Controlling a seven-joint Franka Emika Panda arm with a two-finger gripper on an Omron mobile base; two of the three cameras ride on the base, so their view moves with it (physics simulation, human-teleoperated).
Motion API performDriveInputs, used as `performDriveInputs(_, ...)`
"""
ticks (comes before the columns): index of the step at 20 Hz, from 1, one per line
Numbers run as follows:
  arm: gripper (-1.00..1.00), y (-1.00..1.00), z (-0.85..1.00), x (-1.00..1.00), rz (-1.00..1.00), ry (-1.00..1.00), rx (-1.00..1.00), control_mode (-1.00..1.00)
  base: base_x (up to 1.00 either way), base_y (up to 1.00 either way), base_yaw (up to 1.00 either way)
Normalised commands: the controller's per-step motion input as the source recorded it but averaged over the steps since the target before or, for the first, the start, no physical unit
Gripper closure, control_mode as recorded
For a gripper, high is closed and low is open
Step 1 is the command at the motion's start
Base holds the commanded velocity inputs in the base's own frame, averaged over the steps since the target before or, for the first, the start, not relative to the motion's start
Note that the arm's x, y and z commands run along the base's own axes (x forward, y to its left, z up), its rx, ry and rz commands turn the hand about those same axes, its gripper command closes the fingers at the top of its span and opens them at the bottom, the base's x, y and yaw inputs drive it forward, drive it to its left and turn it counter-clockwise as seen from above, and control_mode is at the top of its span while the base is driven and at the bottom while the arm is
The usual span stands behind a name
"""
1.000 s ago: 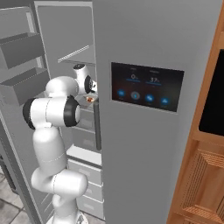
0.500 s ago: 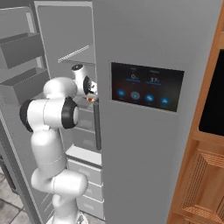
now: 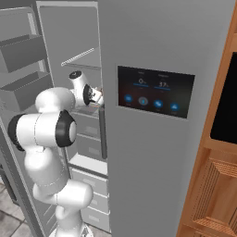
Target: Store the hot dog in the freezer for long-term storage. Close the freezer door after placing the cooked food.
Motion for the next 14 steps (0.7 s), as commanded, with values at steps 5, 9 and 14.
performDriveInputs(5, -1.00, 0.00, 0.09, -0.44, 0.00, 0.00, 0.00, -1.00, 0.00, 0.00, 0.00)
performDriveInputs(9, -1.00, 0.00, 0.26, -0.40, 0.00, 0.01, 0.00, -1.00, 0.00, 0.00, 0.00)
performDriveInputs(14, -1.00, 0.00, 0.37, -0.53, 0.00, 0.04, 0.00, -1.00, 0.00, 0.00, 0.00)
